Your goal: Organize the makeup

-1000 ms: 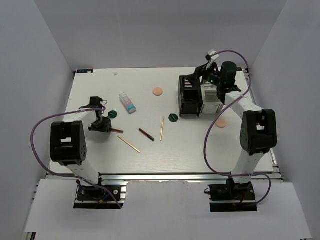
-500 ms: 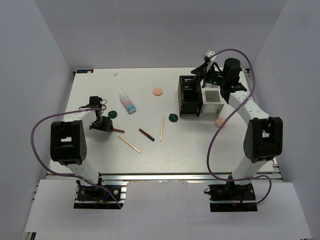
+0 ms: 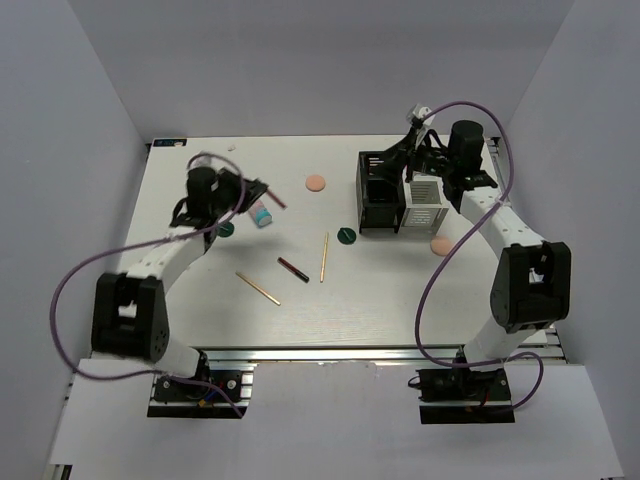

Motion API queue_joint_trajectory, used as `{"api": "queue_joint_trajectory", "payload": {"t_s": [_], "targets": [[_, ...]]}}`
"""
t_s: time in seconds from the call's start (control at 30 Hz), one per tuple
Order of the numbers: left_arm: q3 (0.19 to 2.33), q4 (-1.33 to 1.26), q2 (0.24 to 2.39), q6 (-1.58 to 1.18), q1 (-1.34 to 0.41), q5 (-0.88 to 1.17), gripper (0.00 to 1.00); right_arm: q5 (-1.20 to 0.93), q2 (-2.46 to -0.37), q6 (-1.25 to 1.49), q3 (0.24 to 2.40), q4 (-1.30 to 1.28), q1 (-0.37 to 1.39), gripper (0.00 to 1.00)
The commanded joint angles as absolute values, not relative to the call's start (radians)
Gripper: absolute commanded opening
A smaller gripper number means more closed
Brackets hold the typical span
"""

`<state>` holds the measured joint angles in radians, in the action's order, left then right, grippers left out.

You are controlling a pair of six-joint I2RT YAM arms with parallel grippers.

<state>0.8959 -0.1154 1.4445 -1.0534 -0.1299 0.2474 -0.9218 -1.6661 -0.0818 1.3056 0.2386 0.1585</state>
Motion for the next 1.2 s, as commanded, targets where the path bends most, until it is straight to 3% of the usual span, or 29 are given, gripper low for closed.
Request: {"api": "queue_joint_trajectory", "payload": {"t_s": [0.0,0.07,0.1,0.13,0.17,0.2,0.5,0.83,0.93,0.97,1.03,1.07,1.17], "targets": [[1.084,-0.385,1.627,-0.925,-0.256,0.362,0.00,-0.876,-1.591,-0.080,1.289,0.298,0.153,0.67],[1.308,-0.338,1.789,-0.833,-0.313,0.382,0.00,-0.868,-1.571,-0.098,1.285,0.275,0.147,0.68],[1.381,-0.322,1.839,-0.812,-0.325,0.383,0.00,-0.859,-1.565,-0.106,1.287,0.256,0.144,0.64],[1.449,-0.315,1.883,-0.778,-0.336,0.387,0.00,-0.858,-1.556,-0.104,1.289,0.246,0.135,0.53],[1.559,-0.322,1.928,-0.758,-0.351,0.411,0.00,-0.859,-1.552,-0.101,1.290,0.235,0.130,0.34],[1.606,-0.346,2.000,-0.741,-0.357,0.413,0.00,-0.844,-1.546,-0.085,1.287,0.227,0.118,0.00],[1.848,-0.586,2.244,-0.602,-0.465,0.287,0.00,-0.782,-1.439,-0.078,1.143,0.252,0.094,0.00],[2.019,-0.555,2.390,-0.470,-0.546,0.219,0.00,-0.762,-1.419,-0.075,1.097,0.249,0.089,0.00],[2.017,-0.525,2.395,-0.428,-0.558,0.199,0.14,-0.767,-1.427,-0.077,1.098,0.250,0.089,0.01],[2.008,-0.514,2.390,-0.422,-0.561,0.184,0.32,-0.778,-1.430,-0.078,1.100,0.250,0.089,0.13],[1.991,-0.515,2.385,-0.413,-0.564,0.175,0.39,-0.799,-1.440,-0.097,1.107,0.244,0.089,0.26],[1.982,-0.515,2.384,-0.413,-0.565,0.175,0.42,-0.813,-1.445,-0.107,1.111,0.236,0.089,0.39],[1.983,-0.520,2.375,-0.416,-0.564,0.173,0.53,-0.886,-1.466,-0.185,1.127,0.183,0.090,0.53]]}}
